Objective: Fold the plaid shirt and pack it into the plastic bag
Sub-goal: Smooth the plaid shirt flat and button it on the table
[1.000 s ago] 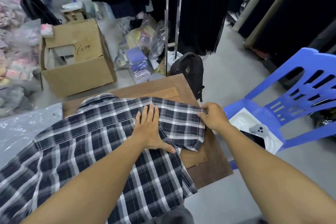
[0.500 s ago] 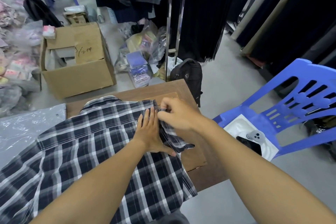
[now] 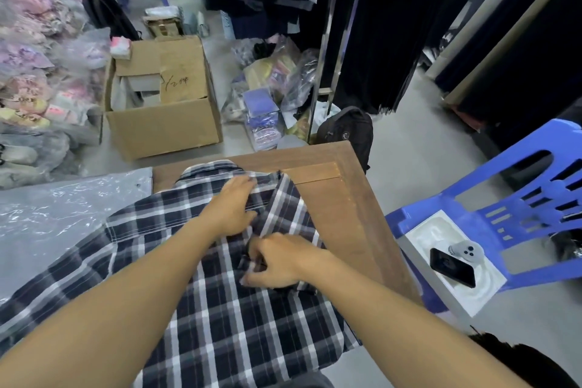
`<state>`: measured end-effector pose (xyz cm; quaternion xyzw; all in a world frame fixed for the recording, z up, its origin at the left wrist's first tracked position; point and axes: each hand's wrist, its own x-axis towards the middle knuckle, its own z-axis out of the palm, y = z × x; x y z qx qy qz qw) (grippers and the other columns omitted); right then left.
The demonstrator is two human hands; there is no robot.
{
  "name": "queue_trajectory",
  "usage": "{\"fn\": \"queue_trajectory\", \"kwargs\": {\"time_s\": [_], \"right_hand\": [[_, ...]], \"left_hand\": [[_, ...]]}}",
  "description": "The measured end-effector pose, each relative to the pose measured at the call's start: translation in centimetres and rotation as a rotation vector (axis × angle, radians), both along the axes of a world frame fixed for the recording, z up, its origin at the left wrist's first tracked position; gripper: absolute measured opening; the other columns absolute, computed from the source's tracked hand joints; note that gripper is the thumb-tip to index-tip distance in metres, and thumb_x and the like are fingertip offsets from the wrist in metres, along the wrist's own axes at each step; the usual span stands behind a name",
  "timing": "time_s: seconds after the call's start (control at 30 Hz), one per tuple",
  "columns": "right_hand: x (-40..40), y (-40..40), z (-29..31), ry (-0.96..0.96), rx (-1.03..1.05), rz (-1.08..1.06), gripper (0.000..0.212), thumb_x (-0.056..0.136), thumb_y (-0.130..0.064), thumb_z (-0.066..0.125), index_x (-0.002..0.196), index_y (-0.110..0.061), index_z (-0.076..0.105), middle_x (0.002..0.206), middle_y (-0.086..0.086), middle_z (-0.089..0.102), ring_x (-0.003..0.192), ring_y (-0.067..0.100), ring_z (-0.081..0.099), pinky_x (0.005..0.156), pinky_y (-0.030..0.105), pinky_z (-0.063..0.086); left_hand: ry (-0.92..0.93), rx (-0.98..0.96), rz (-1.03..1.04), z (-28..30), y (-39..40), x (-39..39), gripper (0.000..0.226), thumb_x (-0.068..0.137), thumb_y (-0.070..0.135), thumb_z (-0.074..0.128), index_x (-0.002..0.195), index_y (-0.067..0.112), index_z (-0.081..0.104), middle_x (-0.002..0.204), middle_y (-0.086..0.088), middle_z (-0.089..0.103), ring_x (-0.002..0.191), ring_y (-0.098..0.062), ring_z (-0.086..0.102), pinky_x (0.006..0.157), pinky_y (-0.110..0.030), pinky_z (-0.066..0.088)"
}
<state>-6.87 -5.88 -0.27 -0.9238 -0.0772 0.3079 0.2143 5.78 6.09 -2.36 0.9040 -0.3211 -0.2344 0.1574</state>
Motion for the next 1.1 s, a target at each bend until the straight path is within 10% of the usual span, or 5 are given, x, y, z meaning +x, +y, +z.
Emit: {"fn": "queue_trajectory", "kwargs": {"time_s": [0.13, 0.37, 0.63, 0.83, 1.1], "right_hand": [[0.2, -1.6, 0.9, -0.026, 0.027, -0.111, 0.039, 0.089, -0.043, 0.065, 0.118, -0.017, 0.059, 0.105, 0.004, 0.065, 0.089, 0.024, 0.06, 0.07, 0.037, 0.052], [-2.3, -5.6, 0.9, 0.243, -0.192, -0.073, 0.048, 0.077, -0.046, 0.084, 0.099, -0.007, 0.067, 0.105, 0.01, 0.069, 0.093, 0.027, 0.065, 0.072, 0.037, 0.055], [-2.6, -4.6, 0.3, 0.225, -0.308, 0.1, 0.053, 0.078, -0.056, 0.078, 0.102, -0.01, 0.065, 0.109, 0.009, 0.067, 0.094, 0.024, 0.059, 0.08, 0.039, 0.052], [1.7, -7.7, 0.9, 0.164, 0.084, -0.417, 0.042, 0.089, -0.052, 0.069, 0.086, -0.011, 0.068, 0.073, -0.002, 0.065, 0.067, 0.012, 0.059, 0.074, 0.038, 0.054], [8.9, -8.7, -2.4, -0.103, 0.122, -0.869, 0.035, 0.093, -0.026, 0.068, 0.123, -0.017, 0.052, 0.116, 0.0, 0.057, 0.112, 0.025, 0.057, 0.089, 0.037, 0.048]], "left_hand": [[-0.253, -0.233, -0.095, 1.5, -2.7, -1.1, 0.043, 0.095, 0.007, 0.045, 0.138, 0.006, 0.05, 0.145, -0.011, 0.047, 0.136, -0.03, 0.04, 0.111, -0.042, 0.036], [-0.346, 0.198, -0.356, -1.9, -6.3, -1.3, 0.071, 0.101, 0.054, 0.012, 0.156, 0.011, -0.003, 0.166, -0.006, -0.006, 0.152, -0.022, -0.01, 0.123, -0.044, -0.003], [-0.265, 0.155, -0.335, -4.5, -6.6, -0.6, 0.076, 0.097, 0.064, 0.007, 0.153, 0.018, -0.016, 0.162, 0.003, -0.022, 0.149, -0.017, -0.02, 0.122, -0.046, -0.007], [-0.274, -0.101, -0.082, -0.6, -2.6, 2.3, 0.052, 0.103, 0.036, 0.037, 0.15, 0.014, 0.031, 0.159, -0.006, 0.03, 0.145, -0.024, 0.028, 0.118, -0.045, 0.027], [-0.32, 0.262, 0.545, -0.1, 12.6, 7.3, 0.032, 0.093, 0.029, 0.054, 0.113, 0.006, 0.065, 0.116, -0.021, 0.062, 0.11, -0.042, 0.053, 0.089, -0.048, 0.047]]}}
